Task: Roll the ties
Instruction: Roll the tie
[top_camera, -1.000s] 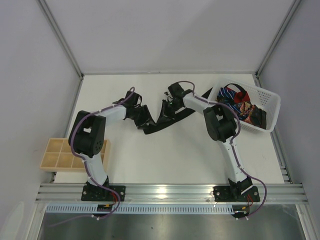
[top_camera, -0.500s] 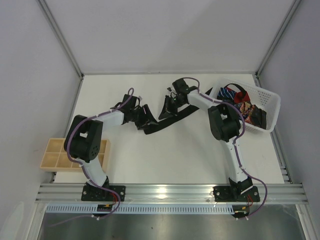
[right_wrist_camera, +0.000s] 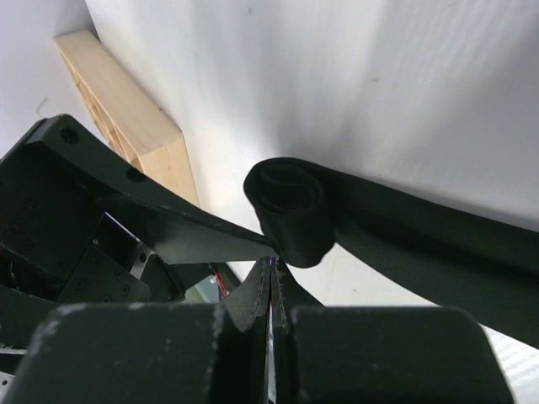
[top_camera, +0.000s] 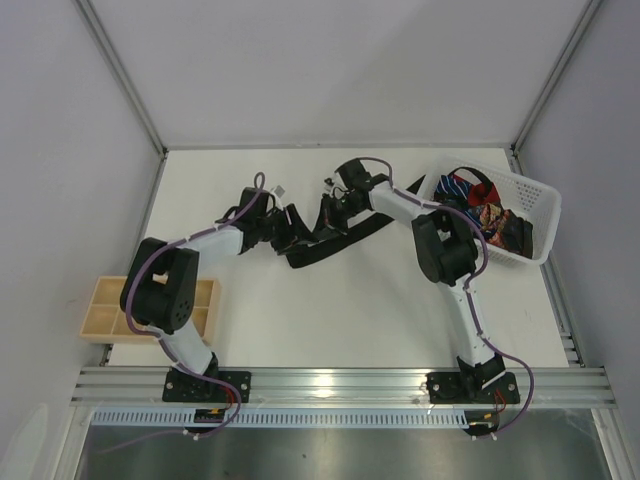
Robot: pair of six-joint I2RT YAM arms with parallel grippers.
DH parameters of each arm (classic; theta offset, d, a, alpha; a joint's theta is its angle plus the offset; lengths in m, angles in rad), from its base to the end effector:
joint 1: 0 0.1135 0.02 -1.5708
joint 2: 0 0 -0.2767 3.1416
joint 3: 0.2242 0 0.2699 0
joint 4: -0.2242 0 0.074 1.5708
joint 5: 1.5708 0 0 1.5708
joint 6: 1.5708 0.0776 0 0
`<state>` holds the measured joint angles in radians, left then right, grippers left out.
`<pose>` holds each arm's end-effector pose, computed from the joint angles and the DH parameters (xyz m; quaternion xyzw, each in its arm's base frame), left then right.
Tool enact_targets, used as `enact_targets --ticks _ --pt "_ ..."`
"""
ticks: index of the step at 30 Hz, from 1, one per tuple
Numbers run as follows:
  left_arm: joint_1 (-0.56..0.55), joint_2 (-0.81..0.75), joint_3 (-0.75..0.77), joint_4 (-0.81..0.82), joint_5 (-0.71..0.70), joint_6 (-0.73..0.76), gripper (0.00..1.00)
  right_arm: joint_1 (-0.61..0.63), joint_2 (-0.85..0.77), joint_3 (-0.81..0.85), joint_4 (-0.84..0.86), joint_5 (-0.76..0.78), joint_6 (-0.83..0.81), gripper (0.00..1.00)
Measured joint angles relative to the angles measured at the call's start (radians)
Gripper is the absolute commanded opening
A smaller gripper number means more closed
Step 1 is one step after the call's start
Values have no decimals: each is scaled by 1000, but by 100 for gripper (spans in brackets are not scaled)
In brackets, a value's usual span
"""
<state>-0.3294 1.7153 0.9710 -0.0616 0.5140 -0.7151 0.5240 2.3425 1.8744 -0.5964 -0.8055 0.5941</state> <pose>0.3587 -0.1629 0.1510 -0.0789 0.8988 -0.3844 0.1952 0.4368 0.3171 0.1349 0.0669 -0.8936 -0.4439 0.0059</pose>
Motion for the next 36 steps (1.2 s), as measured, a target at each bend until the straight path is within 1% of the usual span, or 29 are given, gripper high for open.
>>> enact_targets --ticks 4,10,14,16,21,28,31,36 --pt "13 -27 -27 -1 18 0 58 30 0 1 4 -14 4 1" --pt "48 -134 -44 -25 26 2 58 54 5 4 15 -29 18 0" --pt "107 -196 -44 -62 31 8 61 59 11 7 13 -26 19 0" --pt "132 -213 -45 -81 32 8 60 59 16 9 10 -22 18 0" --pt "164 -210 -77 -138 42 4 60 55 35 13 -1 -13 7 0" --pt "166 -158 -94 -182 68 6 63 47 60 29 -51 31 -39 0" --pt "166 -154 -89 -203 70 50 66 43 70 37 -66 43 -59 0" --pt "165 -153 -31 -237 74 181 69 38 84 48 -88 53 -82 0"
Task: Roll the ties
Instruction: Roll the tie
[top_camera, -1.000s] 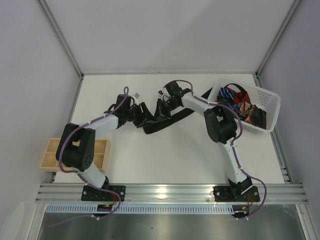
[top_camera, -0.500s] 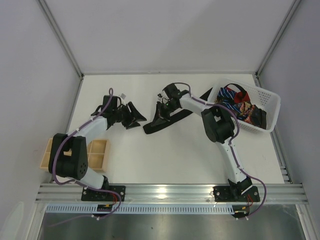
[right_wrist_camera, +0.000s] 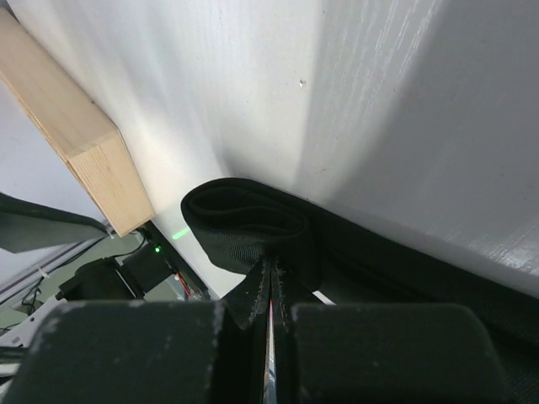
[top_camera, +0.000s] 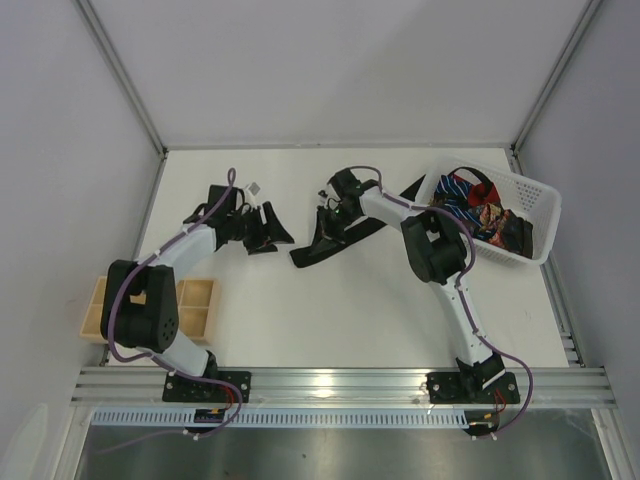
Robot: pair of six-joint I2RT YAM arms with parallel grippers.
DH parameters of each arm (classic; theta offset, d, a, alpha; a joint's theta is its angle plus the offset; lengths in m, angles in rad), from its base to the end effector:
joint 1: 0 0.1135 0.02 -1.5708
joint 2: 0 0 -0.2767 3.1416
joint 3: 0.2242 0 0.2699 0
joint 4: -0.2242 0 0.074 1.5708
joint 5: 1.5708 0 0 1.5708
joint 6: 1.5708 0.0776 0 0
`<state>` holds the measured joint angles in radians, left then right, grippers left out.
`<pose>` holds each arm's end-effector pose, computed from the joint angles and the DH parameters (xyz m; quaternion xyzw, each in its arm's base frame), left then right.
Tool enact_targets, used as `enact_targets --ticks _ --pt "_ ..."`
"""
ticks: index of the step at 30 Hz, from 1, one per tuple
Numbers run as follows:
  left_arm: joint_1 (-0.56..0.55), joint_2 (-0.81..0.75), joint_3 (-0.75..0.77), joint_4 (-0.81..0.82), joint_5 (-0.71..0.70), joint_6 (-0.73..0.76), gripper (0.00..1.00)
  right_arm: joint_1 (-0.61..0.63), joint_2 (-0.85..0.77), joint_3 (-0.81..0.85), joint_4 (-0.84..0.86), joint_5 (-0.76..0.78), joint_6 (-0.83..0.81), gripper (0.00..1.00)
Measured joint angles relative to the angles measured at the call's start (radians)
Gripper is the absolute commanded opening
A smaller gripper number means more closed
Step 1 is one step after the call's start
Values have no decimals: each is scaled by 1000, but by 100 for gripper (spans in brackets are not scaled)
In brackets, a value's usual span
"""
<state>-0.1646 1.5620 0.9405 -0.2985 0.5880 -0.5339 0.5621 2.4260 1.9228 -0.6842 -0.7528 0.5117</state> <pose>0.3386 -0.0999 0.1755 -0.0754 0.9085 -0.3627 0.1935 0.4262 0.3312 0.0996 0.0930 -0.9109 -0.4007 0.0323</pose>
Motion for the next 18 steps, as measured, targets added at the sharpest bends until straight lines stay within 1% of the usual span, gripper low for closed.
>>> enact_targets --ticks 3,4,6,11,13,18 --pt "-7 0 41 -15 -22 96 72 -2 2 9 -6 0 -9 0" --pt "-13 0 55 -28 -40 130 80 -4 2 12 -6 0 -9 0" --pt "-34 0 78 -52 -81 213 100 -5 2 14 -4 -4 -8 0" --pt "-116 0 97 -82 -161 379 100 -17 1 15 16 -37 26 0" --pt "-141 0 97 -83 -180 423 100 -29 -1 15 30 -48 47 0" --pt "-198 1 119 -111 -256 569 100 -112 -67 15 40 -42 88 0"
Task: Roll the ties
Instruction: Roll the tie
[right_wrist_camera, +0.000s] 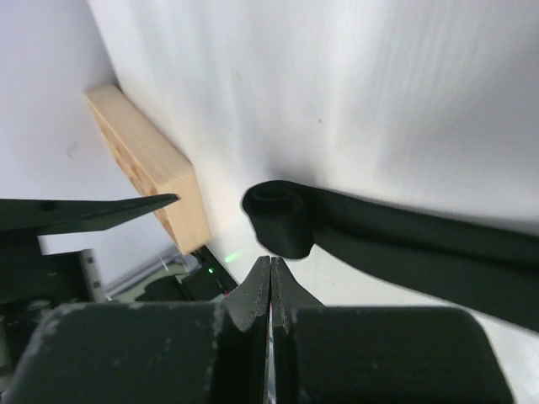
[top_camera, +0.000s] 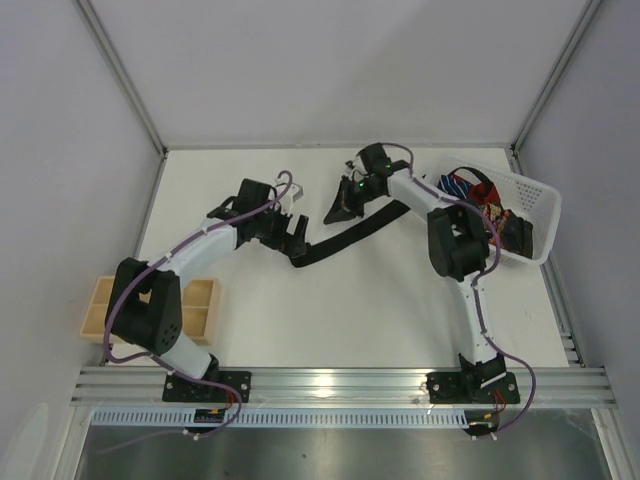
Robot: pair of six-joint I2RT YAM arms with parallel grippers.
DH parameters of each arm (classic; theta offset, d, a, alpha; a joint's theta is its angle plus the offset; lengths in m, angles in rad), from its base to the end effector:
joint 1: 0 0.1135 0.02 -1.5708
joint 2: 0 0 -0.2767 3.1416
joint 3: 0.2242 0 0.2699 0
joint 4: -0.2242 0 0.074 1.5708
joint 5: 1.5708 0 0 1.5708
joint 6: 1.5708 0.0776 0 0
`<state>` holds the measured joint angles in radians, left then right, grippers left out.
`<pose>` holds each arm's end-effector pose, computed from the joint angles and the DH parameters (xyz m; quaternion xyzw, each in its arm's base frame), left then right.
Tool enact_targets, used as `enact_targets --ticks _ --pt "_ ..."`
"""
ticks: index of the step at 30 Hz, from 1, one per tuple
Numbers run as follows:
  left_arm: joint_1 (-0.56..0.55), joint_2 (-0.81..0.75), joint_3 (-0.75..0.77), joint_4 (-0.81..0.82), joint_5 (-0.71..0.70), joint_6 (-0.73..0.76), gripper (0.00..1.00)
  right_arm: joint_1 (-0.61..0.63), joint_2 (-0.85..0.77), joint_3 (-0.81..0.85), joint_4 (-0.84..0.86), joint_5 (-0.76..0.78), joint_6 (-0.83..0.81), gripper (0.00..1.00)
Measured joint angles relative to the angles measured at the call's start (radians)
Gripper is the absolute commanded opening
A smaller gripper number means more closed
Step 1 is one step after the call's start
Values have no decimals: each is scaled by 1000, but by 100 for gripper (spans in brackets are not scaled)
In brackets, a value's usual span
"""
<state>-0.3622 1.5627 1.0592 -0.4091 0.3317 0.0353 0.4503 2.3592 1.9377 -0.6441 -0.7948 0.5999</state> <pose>0.3346 -0.1538 0.1992 0.2366 0.9044 -0.2060 0.2891 0.4648 0.2862 0.1433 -0.0297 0.8975 0.4398 0.0115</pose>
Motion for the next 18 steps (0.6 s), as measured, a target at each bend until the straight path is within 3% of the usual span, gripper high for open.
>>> enact_targets --ticks 9,18 --pt "-93 142 149 -50 -21 209 100 -217 -262 -107 24 41 -3 0" --pt "-187 283 198 -95 -141 289 100 -207 -310 -314 43 46 -6 0"
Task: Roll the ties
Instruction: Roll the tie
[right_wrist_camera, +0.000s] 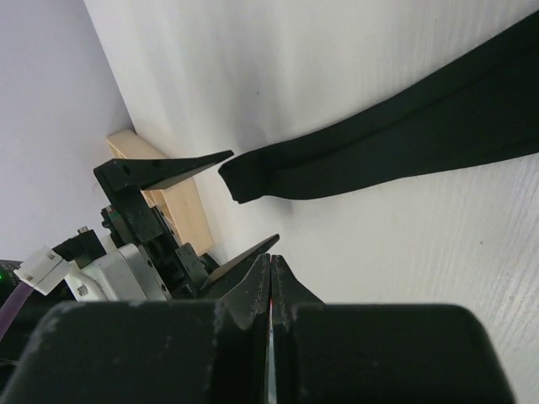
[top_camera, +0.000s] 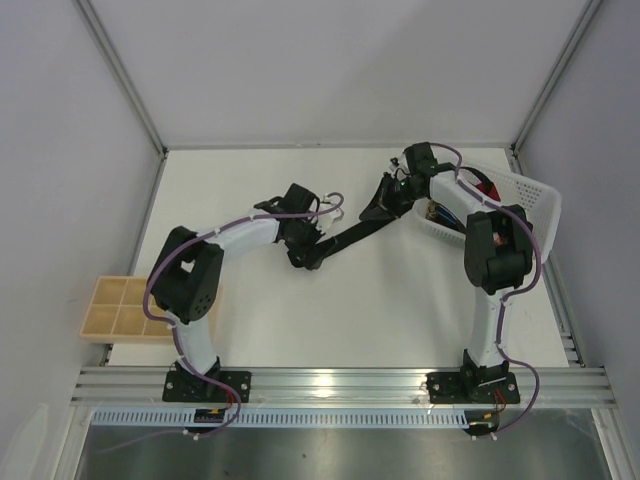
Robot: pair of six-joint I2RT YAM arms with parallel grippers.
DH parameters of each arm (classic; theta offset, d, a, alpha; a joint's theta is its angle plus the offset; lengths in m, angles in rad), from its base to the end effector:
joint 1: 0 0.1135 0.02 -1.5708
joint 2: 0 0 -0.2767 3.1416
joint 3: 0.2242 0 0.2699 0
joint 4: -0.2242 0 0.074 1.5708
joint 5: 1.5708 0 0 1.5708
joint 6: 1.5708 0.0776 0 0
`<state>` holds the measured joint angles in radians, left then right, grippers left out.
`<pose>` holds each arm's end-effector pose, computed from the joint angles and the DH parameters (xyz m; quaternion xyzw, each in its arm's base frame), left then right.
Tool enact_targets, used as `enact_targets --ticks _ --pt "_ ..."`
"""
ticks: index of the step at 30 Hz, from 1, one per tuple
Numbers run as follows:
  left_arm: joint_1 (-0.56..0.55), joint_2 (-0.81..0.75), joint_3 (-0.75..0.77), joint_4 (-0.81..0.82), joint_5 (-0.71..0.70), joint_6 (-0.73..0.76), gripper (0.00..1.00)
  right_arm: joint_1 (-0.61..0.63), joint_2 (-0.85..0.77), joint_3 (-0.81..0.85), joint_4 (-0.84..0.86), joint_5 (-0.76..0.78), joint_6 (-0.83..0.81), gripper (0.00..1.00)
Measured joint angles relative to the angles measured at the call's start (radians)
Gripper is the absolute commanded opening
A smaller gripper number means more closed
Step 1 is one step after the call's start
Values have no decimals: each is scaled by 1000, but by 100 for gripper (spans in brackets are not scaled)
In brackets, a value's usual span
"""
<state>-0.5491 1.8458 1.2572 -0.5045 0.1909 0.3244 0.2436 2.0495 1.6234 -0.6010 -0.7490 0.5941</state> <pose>0.3475 -0.2299 0.1502 0.4296 0.8669 -0.1184 0.2236 0.4527 0.1669 0.1930 0.0596 0.8999 0.4235 0.0850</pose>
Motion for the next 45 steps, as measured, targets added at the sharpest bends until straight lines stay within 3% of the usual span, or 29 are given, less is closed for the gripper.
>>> enact_targets --ticks 11,19,26,37,39,45 --pt "-1 54 0 -4 -89 25 92 3 -1 -8 17 -5 1 0" --pt "-3 62 1 -3 -106 25 73 3 -1 -8 23 -12 1 0" --pt "-7 63 1 4 -129 25 62 6 -1 -8 29 -17 1 0" --pt "-10 63 1 8 -148 25 53 17 -1 -8 32 -19 1 0" --pt "-10 63 1 8 -153 25 54 18 -1 -8 32 -19 1 0" --pt "-9 58 0 15 -200 26 80 26 -1 -8 34 -20 1 0"
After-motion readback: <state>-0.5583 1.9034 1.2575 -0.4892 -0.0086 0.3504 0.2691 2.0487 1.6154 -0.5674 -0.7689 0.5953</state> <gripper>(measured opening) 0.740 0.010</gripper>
